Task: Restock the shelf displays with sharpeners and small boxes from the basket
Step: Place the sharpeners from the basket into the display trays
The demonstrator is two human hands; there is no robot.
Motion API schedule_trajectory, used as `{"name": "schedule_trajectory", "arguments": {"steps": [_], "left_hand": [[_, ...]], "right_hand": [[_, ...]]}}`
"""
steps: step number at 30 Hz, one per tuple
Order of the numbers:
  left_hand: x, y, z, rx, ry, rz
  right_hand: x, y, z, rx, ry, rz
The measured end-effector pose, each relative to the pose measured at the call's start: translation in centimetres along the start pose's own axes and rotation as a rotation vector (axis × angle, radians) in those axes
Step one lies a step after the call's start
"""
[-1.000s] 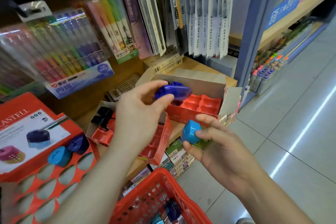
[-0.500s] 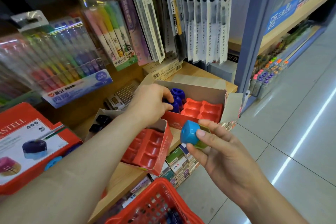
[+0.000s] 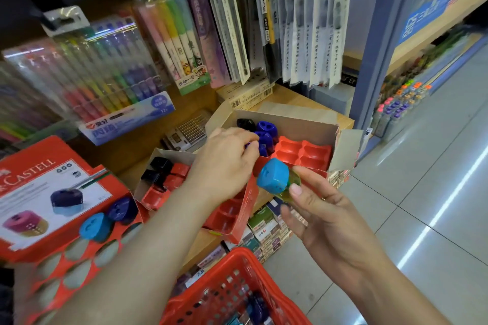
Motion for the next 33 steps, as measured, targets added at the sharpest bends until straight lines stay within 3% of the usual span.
{"name": "schedule_trajectory", "arguments": {"steps": [2,4,8,13,16,19,23,28,33], "left_hand": [[-0.5,-2.8,-0.4,-0.097,-0.345,-0.149],[-1.3,-5.7,0.4,-0.069,-0.712,-0.289],[-0.5,-10.2,-0.5,-0.170,-0.968,-0.367],[3.8,-15.0,-4.9,-0.261,-0.994,-0.404],[7.3,-17.9,-7.8,-0.424,-0.955,-0.447],[11.8,-20.4,-10.6,-0.583,-0.844,-0.509],[18.0,-22.7,-12.7,-0.635,-0.610,-0.604],[20.7,-22.7,-10.8,-0.533,-0.553,-0.627],[20.5,-21.1,-8.7,-0.459,-0.562,-0.575]], "right_hand": [[0.0,0.1,0.1,0.002,0.013,-0.040],[-0.1,-0.1,0.5,0.021,-0.016,-0.078],[-0.8,-0.9,2.7,0.110,-0.283,-0.136],[-2.7,-2.0,8.2,0.231,-0.647,-0.126],[-4.1,-2.5,12.8,0.383,-0.905,-0.158],[-5.6,-2.5,16.6,0.578,-1.254,-0.212],[-7.9,-1.9,19.5,0.732,-1.752,-0.362],[-12.5,-0.1,19.1,0.700,-2.210,-0.405],[-14.6,1.3,17.3,0.535,-2.207,-0.308]]}}
Point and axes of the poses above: each hand's wrist, its own y-axis towards the middle knuckle, its own z-axis out of the palm, x = y × z, the point moved 5 cm from there along y, towards the middle knuckle, and after that the axes turned 12 degrees about -y, right-handed, at the moved point
